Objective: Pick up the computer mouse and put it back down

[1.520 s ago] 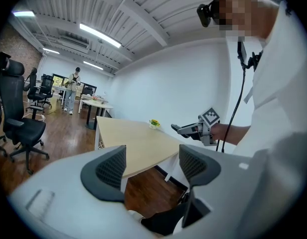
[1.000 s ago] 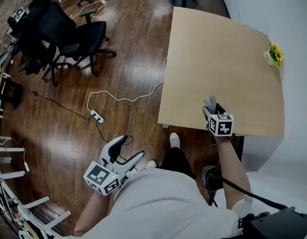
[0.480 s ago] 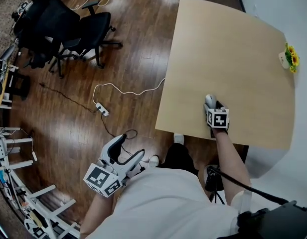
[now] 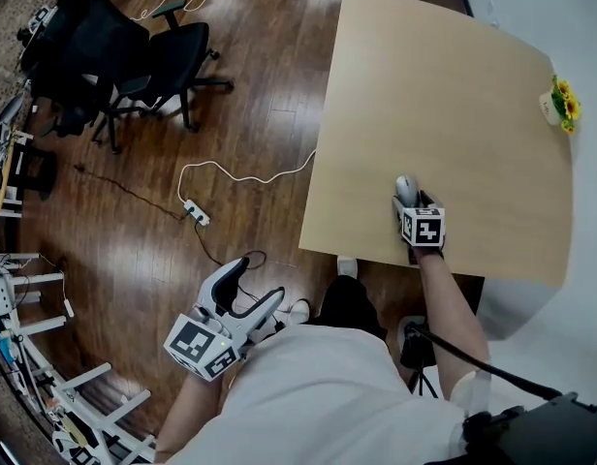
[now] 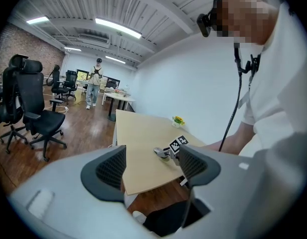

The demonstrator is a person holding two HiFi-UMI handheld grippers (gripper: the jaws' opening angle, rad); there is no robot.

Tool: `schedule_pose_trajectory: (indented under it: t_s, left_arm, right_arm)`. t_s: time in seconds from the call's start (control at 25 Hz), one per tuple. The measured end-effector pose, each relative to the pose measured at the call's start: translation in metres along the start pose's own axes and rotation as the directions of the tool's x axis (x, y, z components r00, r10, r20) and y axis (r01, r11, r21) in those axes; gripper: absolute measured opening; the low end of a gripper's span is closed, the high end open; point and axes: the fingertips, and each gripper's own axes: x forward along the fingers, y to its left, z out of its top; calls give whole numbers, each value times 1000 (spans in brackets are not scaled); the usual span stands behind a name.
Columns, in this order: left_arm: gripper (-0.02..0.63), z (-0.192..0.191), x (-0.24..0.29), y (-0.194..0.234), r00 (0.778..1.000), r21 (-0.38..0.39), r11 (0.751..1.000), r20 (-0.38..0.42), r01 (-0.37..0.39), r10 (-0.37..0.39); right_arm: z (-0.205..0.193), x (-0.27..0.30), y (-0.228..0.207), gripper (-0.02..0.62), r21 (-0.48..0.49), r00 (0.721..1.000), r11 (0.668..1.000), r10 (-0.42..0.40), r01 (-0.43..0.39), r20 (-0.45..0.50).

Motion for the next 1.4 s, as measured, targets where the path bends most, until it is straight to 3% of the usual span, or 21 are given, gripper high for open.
schedule_pose_trajectory:
  t_s: [0.24,0.48,0.92,1.2,1.4]
  left_arm:
    - [319,-12,-26,-1,998,24,998,20,57,-58]
    - [319,-30,-61,-7,990,58,989,39,136,-139]
    - [319,-64,-128,-25,956,140,949,46,282,-291]
    - [319,-79,-151,-38,938,154,929,34,337,-346]
    - [319,-81,-164,-44,933,161,924,44,347,-358]
  right_arm:
    - [6,-62,21,327,5,995,999,-44,44,91]
    - [-2,-157,71,327,19,982,999,-53,50,179]
    - [-70,-337,191,328,-2,951,996,-82,86,298]
    - [-125,-383,226,319,78,944,991,-130,111,303]
    - [-133,-397,235,316,86,935,988,-146,125,322]
